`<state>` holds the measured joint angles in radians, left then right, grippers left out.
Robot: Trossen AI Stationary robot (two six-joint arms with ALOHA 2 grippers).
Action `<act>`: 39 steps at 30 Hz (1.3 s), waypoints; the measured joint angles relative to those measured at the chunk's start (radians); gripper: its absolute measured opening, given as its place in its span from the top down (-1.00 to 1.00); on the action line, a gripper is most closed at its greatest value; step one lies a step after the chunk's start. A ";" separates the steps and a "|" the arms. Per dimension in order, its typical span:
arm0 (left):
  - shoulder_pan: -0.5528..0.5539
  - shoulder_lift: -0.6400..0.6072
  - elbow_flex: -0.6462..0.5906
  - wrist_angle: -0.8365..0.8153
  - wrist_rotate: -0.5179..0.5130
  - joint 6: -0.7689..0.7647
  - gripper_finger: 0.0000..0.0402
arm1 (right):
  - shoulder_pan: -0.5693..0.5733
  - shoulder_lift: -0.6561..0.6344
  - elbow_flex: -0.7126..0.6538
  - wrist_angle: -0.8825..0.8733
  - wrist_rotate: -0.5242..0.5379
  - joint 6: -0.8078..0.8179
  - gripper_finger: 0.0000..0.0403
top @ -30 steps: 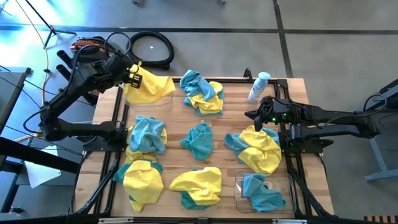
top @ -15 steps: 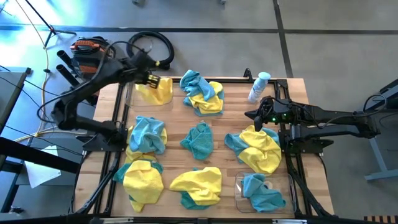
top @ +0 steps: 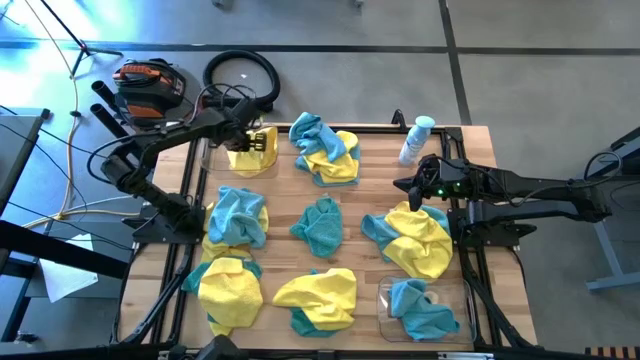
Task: Sort microfiber towel by color & place in baskets
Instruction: Put the yellow towel into the top transparent bin
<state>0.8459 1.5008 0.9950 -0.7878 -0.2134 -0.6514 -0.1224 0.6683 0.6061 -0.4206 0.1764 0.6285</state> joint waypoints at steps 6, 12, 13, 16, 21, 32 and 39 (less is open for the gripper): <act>-0.001 0.019 -0.071 0.073 0.025 -0.045 0.88 | 0.000 0.000 0.000 -0.001 0.000 -0.008 1.00; -0.001 0.063 -0.108 0.141 0.048 -0.054 0.68 | 0.000 0.000 0.000 -0.001 0.000 -0.007 1.00; -0.001 0.071 -0.113 0.147 0.048 -0.055 0.65 | 0.000 0.000 0.000 -0.001 0.000 -0.008 1.00; -0.001 0.090 -0.117 0.170 0.047 -0.055 0.58 | 0.000 0.000 0.000 -0.001 0.000 -0.007 1.00; -0.005 0.103 -0.117 0.175 0.047 -0.054 0.55 | 0.000 0.000 0.000 -0.001 -0.014 -0.008 1.00; -0.004 0.104 -0.117 0.188 0.047 -0.053 0.55 | 0.000 0.000 0.000 -0.002 -0.019 -0.008 1.00; -0.004 0.104 -0.117 0.188 0.047 -0.053 0.55 | 0.000 0.000 0.000 -0.004 -0.019 -0.008 1.00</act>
<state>0.8417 1.6051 0.8776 -0.6000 -0.1665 -0.7044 -0.1223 0.6685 0.6060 -0.4248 0.1574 0.6209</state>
